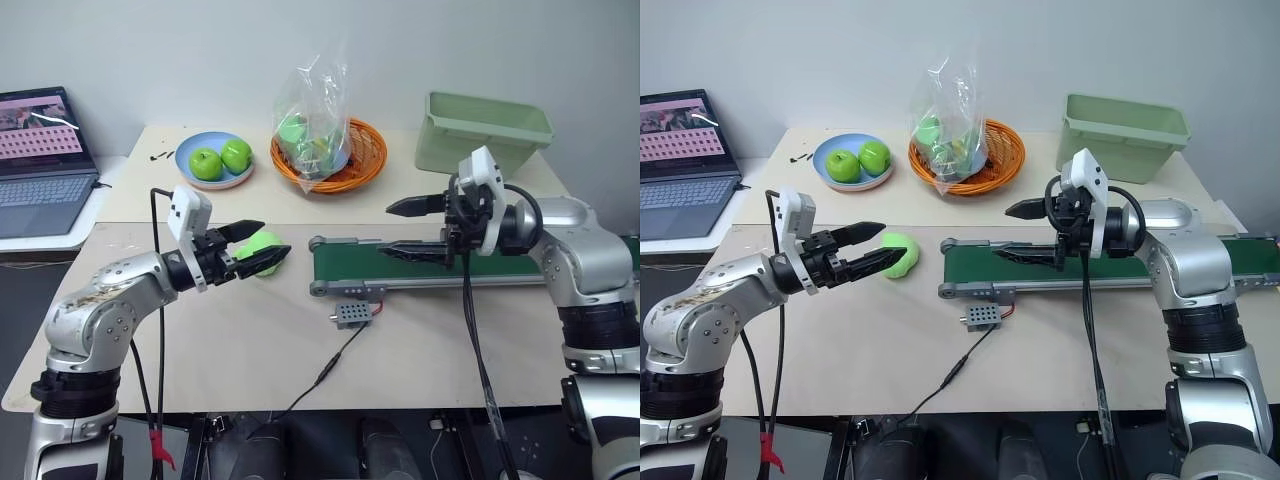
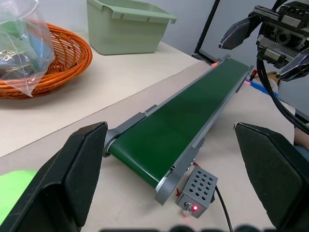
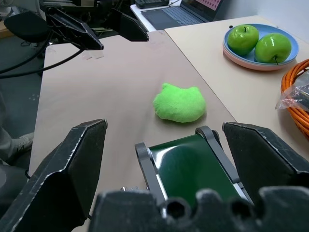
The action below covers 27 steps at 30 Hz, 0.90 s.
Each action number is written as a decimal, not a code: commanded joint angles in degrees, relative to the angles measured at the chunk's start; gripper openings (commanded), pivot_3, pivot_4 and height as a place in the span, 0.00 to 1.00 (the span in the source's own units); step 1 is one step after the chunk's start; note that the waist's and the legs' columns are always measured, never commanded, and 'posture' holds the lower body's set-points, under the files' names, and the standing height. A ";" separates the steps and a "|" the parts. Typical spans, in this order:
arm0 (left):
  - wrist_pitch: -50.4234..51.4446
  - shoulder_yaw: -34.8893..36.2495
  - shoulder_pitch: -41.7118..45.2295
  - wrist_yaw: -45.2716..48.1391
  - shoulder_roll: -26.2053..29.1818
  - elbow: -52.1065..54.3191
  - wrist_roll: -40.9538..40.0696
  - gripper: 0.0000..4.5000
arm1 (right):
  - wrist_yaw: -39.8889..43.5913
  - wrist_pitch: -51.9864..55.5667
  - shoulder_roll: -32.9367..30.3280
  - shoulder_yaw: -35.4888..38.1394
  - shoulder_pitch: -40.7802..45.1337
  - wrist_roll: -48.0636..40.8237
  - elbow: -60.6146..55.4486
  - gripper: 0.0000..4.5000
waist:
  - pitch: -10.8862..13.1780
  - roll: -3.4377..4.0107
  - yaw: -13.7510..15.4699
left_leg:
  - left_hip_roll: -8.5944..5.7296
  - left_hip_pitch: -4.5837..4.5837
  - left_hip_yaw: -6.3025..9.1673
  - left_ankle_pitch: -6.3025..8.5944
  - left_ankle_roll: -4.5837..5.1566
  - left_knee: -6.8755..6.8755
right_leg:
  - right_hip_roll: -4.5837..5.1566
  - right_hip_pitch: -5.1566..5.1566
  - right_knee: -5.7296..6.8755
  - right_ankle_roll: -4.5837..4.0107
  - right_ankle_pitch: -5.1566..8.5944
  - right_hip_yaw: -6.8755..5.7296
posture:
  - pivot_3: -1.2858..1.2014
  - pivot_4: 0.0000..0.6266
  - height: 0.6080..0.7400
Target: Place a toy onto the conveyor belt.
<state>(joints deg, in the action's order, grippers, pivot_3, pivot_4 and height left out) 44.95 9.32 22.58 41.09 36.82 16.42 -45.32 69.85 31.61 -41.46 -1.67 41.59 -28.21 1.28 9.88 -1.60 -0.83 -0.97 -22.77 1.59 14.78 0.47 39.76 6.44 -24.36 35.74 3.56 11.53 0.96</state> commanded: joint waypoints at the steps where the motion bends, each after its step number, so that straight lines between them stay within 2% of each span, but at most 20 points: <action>1: -0.44 1.65 0.20 -1.00 -0.13 1.43 -0.34 1.00 | 0.26 -1.64 -0.22 1.45 0.66 -0.27 -0.93 1.00 | 0.00 0.00 0.00 | 0.00 0.00 0.00 0.00 0.00 0.00 | 0.00 0.00 0.00 0.00 0.00 0.00 | 0.52 0.24 1.00; 5: 2.17 5.40 0.17 -6.25 -1.86 -3.02 -1.33 1.00 | 0.59 -1.84 -0.33 1.33 1.21 -0.05 -0.53 1.00 | 0.00 0.00 -0.04 | 0.00 0.01 0.05 0.00 0.00 0.00 | 0.00 0.00 0.00 0.00 0.00 0.00 | 0.52 0.24 1.00; 8: 5.49 7.03 -0.54 -14.12 -4.11 -8.52 0.96 1.00 | 0.70 -2.00 -0.38 1.20 0.88 0.09 -0.57 1.00 | 0.00 0.00 -0.06 | 0.00 0.05 0.08 0.00 0.00 -0.01 | 0.00 0.01 0.02 0.00 0.00 0.01 | 0.52 0.24 1.00; 12: 9.90 18.53 2.51 -24.89 -12.30 -14.90 -9.72 1.00 | 0.59 -1.76 -0.50 1.30 0.64 0.13 -0.80 1.00 | 0.02 -0.04 0.03 | -0.01 0.02 0.16 0.00 0.00 0.00 | 0.01 0.00 0.03 0.00 0.00 0.00 | 0.52 0.24 1.00; 16: 11.59 26.13 6.38 -35.70 -18.36 -19.45 -17.72 1.00 | 0.49 -1.69 -0.52 1.35 0.59 0.16 -0.89 1.00 | 0.04 -0.08 0.32 | -0.02 -0.04 0.28 0.00 -0.02 0.01 | 0.04 -0.03 0.03 0.00 -0.01 -0.06 | 0.52 0.24 1.00; 21: 13.20 30.44 7.56 -48.29 -24.63 -23.41 -25.50 1.00 | 0.17 -1.81 -0.53 1.38 0.64 0.40 -0.85 1.00 | 0.04 -0.09 0.27 | -0.09 -0.03 0.27 0.01 -0.03 0.00 | 0.10 0.00 0.03 0.00 -0.01 -0.02 | 0.52 0.24 1.00; 27: 11.62 31.29 7.42 -54.82 -26.03 -24.74 -29.31 1.00 | -0.17 -1.55 -1.22 1.85 -0.11 0.51 -1.41 1.00 | 0.04 -0.09 0.05 | -0.09 -0.03 0.27 0.00 -0.04 0.00 | 0.09 -0.03 0.02 0.00 -0.01 0.00 | 0.52 0.24 1.00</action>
<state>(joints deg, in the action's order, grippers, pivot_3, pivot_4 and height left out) 57.56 39.87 29.40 -12.51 10.41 -9.34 -72.50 69.81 30.71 -41.77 -1.64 41.32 -27.25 1.74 9.92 -1.69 -0.78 -1.06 -22.79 1.84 14.79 0.43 39.76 6.52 -24.39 35.76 3.56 11.52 0.97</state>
